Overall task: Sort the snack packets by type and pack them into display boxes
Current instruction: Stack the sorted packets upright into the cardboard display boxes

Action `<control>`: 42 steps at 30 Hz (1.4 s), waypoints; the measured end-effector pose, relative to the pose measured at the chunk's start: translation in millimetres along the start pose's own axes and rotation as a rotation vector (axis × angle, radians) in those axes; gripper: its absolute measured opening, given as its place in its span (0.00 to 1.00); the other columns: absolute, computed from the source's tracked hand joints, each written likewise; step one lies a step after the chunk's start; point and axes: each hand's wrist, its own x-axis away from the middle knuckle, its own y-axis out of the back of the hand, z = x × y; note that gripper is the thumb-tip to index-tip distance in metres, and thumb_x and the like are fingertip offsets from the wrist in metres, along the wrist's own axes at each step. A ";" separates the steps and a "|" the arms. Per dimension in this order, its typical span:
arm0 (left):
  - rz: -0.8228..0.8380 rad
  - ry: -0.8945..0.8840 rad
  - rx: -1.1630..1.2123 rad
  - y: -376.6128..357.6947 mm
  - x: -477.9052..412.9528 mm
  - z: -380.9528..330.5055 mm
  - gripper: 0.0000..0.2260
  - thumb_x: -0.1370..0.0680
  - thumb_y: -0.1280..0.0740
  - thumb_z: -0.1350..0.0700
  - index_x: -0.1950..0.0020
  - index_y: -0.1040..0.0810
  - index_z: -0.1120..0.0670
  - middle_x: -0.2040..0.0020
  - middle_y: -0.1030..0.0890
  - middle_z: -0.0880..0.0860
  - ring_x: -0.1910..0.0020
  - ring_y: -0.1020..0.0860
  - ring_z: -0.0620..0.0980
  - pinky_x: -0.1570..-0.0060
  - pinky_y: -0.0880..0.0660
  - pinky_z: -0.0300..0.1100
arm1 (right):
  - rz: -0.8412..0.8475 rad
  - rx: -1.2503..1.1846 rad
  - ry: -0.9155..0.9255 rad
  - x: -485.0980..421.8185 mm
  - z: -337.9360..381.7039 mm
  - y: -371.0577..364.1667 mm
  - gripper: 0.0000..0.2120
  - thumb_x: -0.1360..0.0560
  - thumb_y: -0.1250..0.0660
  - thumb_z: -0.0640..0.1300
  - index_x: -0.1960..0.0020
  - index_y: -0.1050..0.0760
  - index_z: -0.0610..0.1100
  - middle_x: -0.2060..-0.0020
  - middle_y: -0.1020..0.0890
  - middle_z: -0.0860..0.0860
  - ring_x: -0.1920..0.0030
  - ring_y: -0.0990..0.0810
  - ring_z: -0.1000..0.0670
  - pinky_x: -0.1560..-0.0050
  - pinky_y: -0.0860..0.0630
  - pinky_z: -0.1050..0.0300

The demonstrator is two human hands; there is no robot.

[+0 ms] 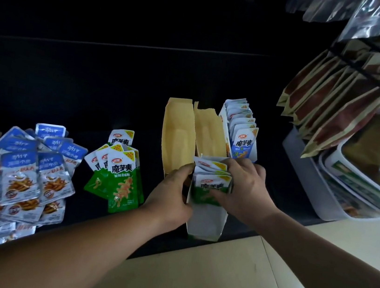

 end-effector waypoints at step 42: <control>0.022 0.084 0.083 -0.2 -3.4 -7.2 0.25 0.31 0.34 0.45 0.32 0.26 0.35 0.45 0.17 0.42 0.49 0.17 0.45 0.48 0.17 0.50 | -0.064 -0.397 -0.327 4.9 -7.4 -8.3 0.30 0.20 0.30 0.53 0.21 0.36 0.59 0.43 0.21 0.53 0.50 0.18 0.53 0.48 0.17 0.49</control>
